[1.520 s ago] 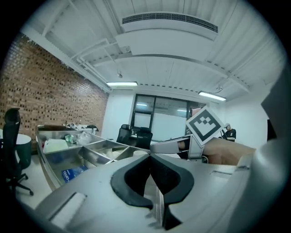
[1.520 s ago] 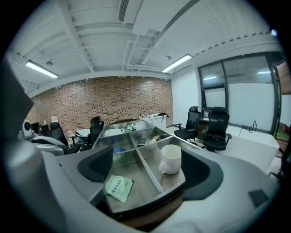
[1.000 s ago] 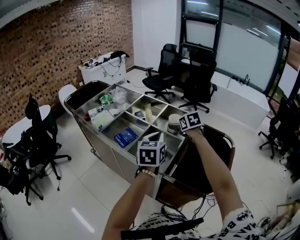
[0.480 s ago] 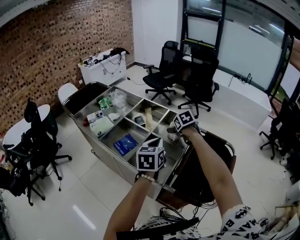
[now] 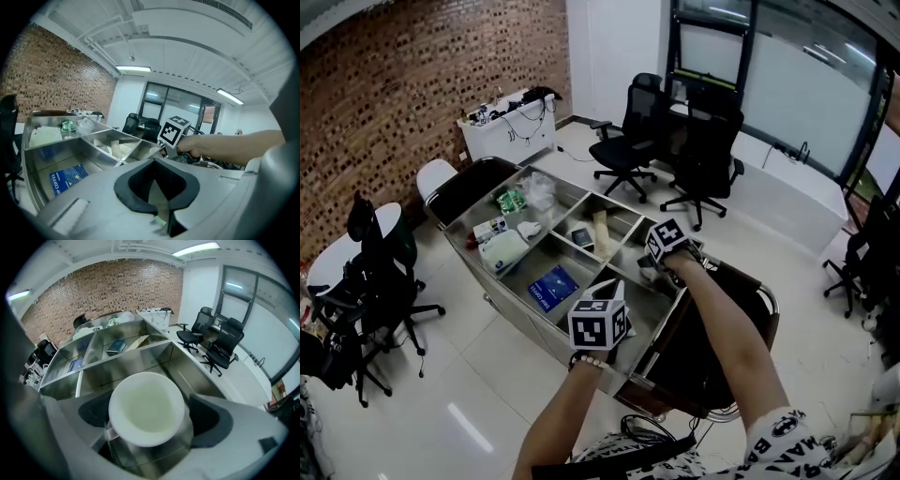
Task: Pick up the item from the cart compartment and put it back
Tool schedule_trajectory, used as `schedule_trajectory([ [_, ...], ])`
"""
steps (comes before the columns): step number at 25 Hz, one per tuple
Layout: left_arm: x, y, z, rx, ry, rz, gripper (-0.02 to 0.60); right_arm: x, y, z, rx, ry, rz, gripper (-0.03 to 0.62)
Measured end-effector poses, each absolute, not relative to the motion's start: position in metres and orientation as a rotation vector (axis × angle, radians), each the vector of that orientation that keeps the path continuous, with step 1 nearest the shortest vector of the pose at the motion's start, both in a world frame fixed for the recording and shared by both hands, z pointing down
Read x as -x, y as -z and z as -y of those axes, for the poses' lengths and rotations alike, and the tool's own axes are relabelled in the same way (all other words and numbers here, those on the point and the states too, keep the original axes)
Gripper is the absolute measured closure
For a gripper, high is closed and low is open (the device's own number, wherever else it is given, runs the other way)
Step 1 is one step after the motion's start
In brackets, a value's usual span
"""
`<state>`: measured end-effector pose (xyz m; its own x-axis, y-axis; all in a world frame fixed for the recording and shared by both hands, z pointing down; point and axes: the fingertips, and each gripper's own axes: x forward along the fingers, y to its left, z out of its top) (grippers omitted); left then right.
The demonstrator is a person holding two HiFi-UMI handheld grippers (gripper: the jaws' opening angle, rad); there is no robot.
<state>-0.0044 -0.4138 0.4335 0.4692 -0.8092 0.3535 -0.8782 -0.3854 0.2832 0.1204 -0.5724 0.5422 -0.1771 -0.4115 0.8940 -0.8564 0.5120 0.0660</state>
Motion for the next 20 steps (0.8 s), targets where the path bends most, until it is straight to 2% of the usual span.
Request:
schedule_trajectory([
  [4, 0.003, -0.428, 0.414, -2.304, -0.201, 1.411, 0.58, -0.117, -0.543, 0.569, -1.034, -0.606, 1.79, 0.152],
  [13, 0.004, -0.427, 0.413, -2.315, -0.194, 1.417, 0.58, -0.116, -0.535, 0.572, -1.057, -0.557, 1.844, 0.161],
  [20, 0.003, -0.429, 0.41, -2.329, -0.2, 1.418, 0.58, -0.112, -0.466, 0.563, -1.15, -0.419, 2.022, 0.161],
])
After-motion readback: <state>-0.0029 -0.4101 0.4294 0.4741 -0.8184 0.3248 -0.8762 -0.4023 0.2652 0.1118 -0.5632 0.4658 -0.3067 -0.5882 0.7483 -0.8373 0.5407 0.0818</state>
